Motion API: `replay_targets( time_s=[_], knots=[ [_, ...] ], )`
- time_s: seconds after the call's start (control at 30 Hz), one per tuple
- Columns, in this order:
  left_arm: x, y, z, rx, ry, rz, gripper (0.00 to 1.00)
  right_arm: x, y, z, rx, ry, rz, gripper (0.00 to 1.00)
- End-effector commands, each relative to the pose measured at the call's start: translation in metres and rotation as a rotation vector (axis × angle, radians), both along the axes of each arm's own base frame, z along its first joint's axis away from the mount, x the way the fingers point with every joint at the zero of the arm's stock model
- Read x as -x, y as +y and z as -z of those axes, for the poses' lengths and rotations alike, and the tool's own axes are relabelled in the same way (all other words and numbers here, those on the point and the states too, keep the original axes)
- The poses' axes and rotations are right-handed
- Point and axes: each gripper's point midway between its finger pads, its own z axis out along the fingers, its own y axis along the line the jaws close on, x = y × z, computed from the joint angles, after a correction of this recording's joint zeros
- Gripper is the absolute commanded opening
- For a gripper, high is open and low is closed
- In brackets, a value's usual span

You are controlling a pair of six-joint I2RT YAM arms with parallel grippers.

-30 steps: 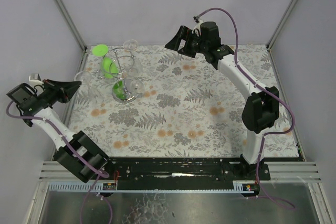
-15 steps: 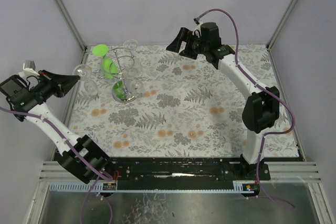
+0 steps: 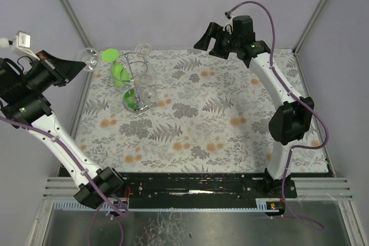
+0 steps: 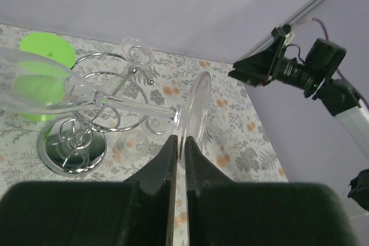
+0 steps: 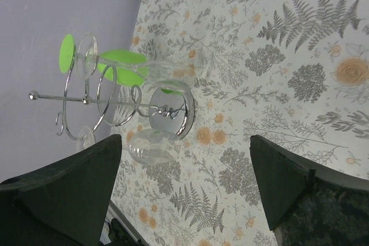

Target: Take the wine glass off the wine glass rack

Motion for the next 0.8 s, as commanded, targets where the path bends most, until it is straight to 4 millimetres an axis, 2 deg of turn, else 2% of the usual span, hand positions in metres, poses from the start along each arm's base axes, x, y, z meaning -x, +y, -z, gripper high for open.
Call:
replay_targets(
  time_s=[0.0, 0.2, 0.37, 0.6, 0.77],
  knots=[
    [-0.010, -0.008, -0.025, -0.160, -0.123, -0.006, 0.00, 0.003, -0.018, -0.048, -0.006, -0.093, -0.004, 0.99],
    [-0.020, -0.035, -0.057, -0.272, -0.261, 0.035, 0.00, -0.001, -0.041, -0.057, 0.020, -0.085, 0.035, 0.99],
    [-0.030, -0.067, -0.073, -0.349, -0.352, 0.113, 0.00, -0.001, -0.057, -0.066, 0.040, -0.084, 0.067, 0.99],
    [-0.042, -0.103, -0.086, -0.443, -0.465, 0.210, 0.00, 0.006, -0.078, -0.068, 0.067, -0.057, 0.120, 0.99],
    [-0.050, -0.133, -0.083, -0.495, -0.522, 0.275, 0.00, 0.013, -0.099, -0.069, 0.081, -0.026, 0.171, 0.99]
  ],
)
